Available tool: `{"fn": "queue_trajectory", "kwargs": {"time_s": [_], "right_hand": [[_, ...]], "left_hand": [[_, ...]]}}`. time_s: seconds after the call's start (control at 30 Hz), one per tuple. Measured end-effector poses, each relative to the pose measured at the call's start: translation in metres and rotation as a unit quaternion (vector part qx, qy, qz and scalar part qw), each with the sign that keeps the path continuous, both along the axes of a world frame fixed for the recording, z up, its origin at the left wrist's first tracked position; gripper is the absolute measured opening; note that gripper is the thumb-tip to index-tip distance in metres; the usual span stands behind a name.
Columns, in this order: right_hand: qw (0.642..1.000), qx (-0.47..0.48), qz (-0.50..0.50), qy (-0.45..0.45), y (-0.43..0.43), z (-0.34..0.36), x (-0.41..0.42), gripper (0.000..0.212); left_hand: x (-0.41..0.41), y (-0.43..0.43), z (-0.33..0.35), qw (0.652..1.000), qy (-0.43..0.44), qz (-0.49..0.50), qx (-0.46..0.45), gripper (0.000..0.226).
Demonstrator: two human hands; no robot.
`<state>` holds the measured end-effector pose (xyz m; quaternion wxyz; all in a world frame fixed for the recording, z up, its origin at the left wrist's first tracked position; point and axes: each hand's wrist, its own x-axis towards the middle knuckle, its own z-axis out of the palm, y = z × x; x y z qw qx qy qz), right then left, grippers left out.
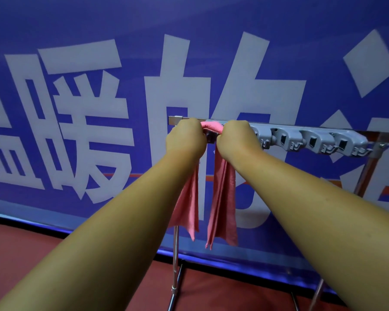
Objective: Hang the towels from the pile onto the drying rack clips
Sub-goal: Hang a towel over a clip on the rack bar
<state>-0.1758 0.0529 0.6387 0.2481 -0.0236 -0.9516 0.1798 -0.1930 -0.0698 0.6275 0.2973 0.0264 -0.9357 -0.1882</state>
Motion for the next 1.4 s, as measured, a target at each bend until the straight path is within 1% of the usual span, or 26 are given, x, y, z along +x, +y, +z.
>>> {"fn": "queue_trajectory", "kwargs": {"time_s": [0.07,0.13,0.17,0.2,0.23,0.27,0.3,0.37,0.47,0.57,0.67,0.73,0.8,0.9,1.03,1.07,1.13,1.2,1.33,1.4], "right_hand": [[0.999,-0.011,0.012,-0.034,-0.002,-0.001,-0.005,0.012],[0.996,-0.035,0.029,-0.074,-0.005,0.003,-0.002,0.012],[0.995,-0.024,0.026,-0.089,-0.007,0.004,-0.002,0.008],[0.995,-0.005,0.018,-0.095,-0.010,0.003,-0.004,0.016],[0.994,0.013,0.006,-0.106,-0.012,0.001,-0.004,0.031],[0.993,0.029,0.001,-0.117,-0.014,-0.002,-0.006,0.039],[0.992,0.044,0.000,-0.122,-0.014,-0.007,-0.007,0.040],[0.993,0.068,0.011,-0.101,-0.013,-0.015,-0.009,0.036],[0.995,0.083,0.023,-0.059,-0.011,-0.025,-0.010,0.037],[0.997,0.049,0.026,-0.049,-0.011,-0.031,-0.011,0.035],[0.998,0.012,0.039,-0.049,-0.009,-0.039,-0.009,0.024],[0.998,0.015,0.043,-0.050,-0.007,-0.048,-0.005,0.015],[0.997,0.026,0.038,-0.055,-0.005,-0.056,0.000,0.019],[0.994,0.031,0.037,-0.101,-0.003,-0.074,0.002,0.024],[0.977,0.037,0.062,-0.202,0.004,-0.118,0.008,0.031],[0.967,0.046,0.074,-0.238,0.006,-0.129,0.011,0.033],[0.937,0.084,0.087,-0.327,0.011,-0.152,0.019,0.039],[0.911,0.112,0.102,-0.384,0.017,-0.177,0.027,0.040],[0.902,0.083,0.091,-0.414,0.033,-0.234,0.040,0.026],[0.891,0.068,0.084,-0.440,0.041,-0.267,0.044,0.027]], "left_hand": [[-0.005,-0.001,-0.002,1.000,-0.024,0.005,-0.005,0.030],[-0.011,-0.002,-0.005,0.999,-0.049,0.008,-0.010,0.024],[-0.013,-0.004,-0.008,0.998,-0.062,0.009,-0.011,0.020],[-0.015,-0.005,-0.011,0.997,-0.076,0.009,-0.012,0.015],[-0.017,-0.006,-0.015,0.996,-0.086,0.007,-0.017,0.010],[-0.017,-0.007,-0.019,0.996,-0.091,0.004,-0.025,0.008],[-0.017,-0.008,-0.024,0.995,-0.089,0.002,-0.035,0.008],[-0.018,-0.008,-0.034,0.996,-0.076,-0.002,-0.046,0.008],[-0.019,-0.009,-0.045,0.997,-0.066,-0.013,-0.026,0.005],[-0.018,-0.011,-0.051,0.998,-0.046,-0.033,0.003,0.006],[-0.013,-0.013,-0.059,0.998,-0.048,-0.034,0.018,0.008],[-0.010,-0.014,-0.065,0.997,-0.060,-0.038,0.026,0.009],[-0.005,-0.015,-0.073,0.995,-0.078,-0.043,0.042,0.012],[0.002,-0.017,-0.090,0.993,-0.103,-0.040,0.049,0.014],[0.012,-0.017,-0.131,0.986,-0.154,-0.031,0.064,0.014],[0.015,-0.017,-0.142,0.983,-0.168,-0.029,0.069,0.015],[0.017,-0.018,-0.162,0.978,-0.190,-0.019,0.083,0.017],[0.020,-0.018,-0.182,0.971,-0.219,-0.012,0.094,0.022],[0.026,-0.017,-0.233,0.951,-0.298,-0.006,0.079,0.035],[0.031,-0.015,-0.271,0.940,-0.334,-0.011,0.073,0.031]]}}
